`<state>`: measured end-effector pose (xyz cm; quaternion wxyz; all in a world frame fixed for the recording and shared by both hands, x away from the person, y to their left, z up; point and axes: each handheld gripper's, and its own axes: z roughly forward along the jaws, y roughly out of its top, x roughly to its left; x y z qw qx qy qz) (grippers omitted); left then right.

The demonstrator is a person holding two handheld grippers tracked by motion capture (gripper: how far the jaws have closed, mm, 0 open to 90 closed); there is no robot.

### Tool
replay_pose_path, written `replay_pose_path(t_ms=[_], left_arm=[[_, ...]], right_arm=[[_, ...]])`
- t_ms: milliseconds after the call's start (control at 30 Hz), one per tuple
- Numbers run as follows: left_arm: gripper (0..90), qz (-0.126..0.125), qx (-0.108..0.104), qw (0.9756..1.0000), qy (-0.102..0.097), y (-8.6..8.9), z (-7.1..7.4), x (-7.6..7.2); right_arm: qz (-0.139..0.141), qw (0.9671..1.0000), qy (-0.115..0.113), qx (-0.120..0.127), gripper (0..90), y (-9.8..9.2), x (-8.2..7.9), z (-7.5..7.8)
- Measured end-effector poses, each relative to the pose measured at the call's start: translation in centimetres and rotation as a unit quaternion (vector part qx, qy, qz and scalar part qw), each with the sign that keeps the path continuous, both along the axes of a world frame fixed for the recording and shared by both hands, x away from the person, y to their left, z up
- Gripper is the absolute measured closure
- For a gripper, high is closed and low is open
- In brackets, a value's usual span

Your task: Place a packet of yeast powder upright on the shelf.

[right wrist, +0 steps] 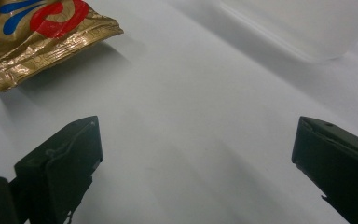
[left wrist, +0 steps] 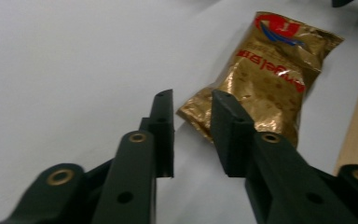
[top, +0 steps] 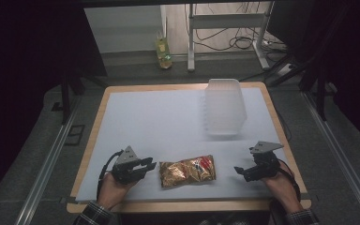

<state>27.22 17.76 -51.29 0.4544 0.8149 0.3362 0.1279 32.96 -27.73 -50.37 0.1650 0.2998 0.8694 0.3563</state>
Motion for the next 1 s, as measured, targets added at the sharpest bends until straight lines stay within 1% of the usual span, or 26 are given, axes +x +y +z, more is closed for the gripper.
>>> replay_pose_path(t_ms=[33,67,100,133,200,300,367,400,533,567,633,667,733,833,900,1000], left_arm=[[79.3,-0.006,-0.001,1.0000,0.000,-0.2,0.0,0.0],[81.9,-0.015,-0.002,0.9999,0.001,-0.6,-0.1,0.1],[84.6,-0.015,-0.002,0.9999,0.001,-0.6,-0.1,0.1],[84.6,-0.019,-0.002,0.9998,0.004,-0.9,-0.1,0.2],[89.1,-0.032,0.001,0.9995,0.007,-1.5,-0.2,0.3],[89.4,-0.045,0.005,0.9989,0.012,-2.4,-0.4,0.4],[89.5,-0.052,0.016,0.9985,0.012,-3.0,-0.7,0.5],[89.5,-0.059,0.019,0.9980,0.014,-3.6,-1.0,0.6],[89.5,-0.069,0.021,0.9972,0.019,-4.1,-1.4,0.7],[89.5,-0.070,0.022,0.9971,0.022,-4.3,-1.5,0.7],[89.5,-0.070,0.032,0.9968,0.022,-4.4,-2.0,0.8],[89.6,-0.072,0.030,0.9967,0.023,-4.4,-2.1,0.9],[89.7,-0.072,0.024,0.9966,0.034,-4.2,-2.2,1.0],[89.9,-0.071,0.041,0.9964,0.023,-4.3,-2.2,0.6],[90.0,-0.067,0.039,0.9968,0.020,-4.1,-2.4,0.3],[90.0,-0.064,0.040,0.9969,0.024,-3.7,-2.5,-0.1]], right_arm=[[0.000,1.0000,0.000,0.001,2.0,0.1,0.0,0.0],[0.000,1.0000,0.000,0.001,2.0,0.1,-0.1,0.0],[0.000,1.0000,0.000,0.001,2.0,0.1,-0.1,0.0],[0.001,1.0000,-0.001,0.000,2.0,0.1,-0.1,0.0],[0.001,1.0000,0.001,-0.001,2.0,0.2,-0.1,0.0],[0.005,1.0000,-0.002,-0.002,2.0,0.4,-0.1,0.1],[0.005,1.0000,-0.003,-0.001,2.0,0.5,-0.2,0.1],[0.009,0.9999,-0.005,-0.001,2.0,0.6,-0.2,0.2],[0.012,0.9999,-0.006,-0.005,2.0,0.9,-0.2,0.2],[0.013,0.9999,-0.007,-0.006,2.0,1.0,-0.2,0.2],[0.015,0.9998,-0.007,-0.008,2.0,1.1,-0.2,0.2],[0.016,0.9998,-0.008,-0.009,2.0,1.2,-0.2,0.2],[0.018,0.9997,-0.009,-0.010,2.0,1.4,-0.3,0.2],[0.026,0.9995,-0.008,-0.013,2.0,1.7,-0.4,0.4],[0.029,0.9994,-0.008,-0.014,2.0,1.9,-0.6,0.6],[0.036,0.9992,-0.002,-0.014,1.9,2.1,-0.8,0.8]])
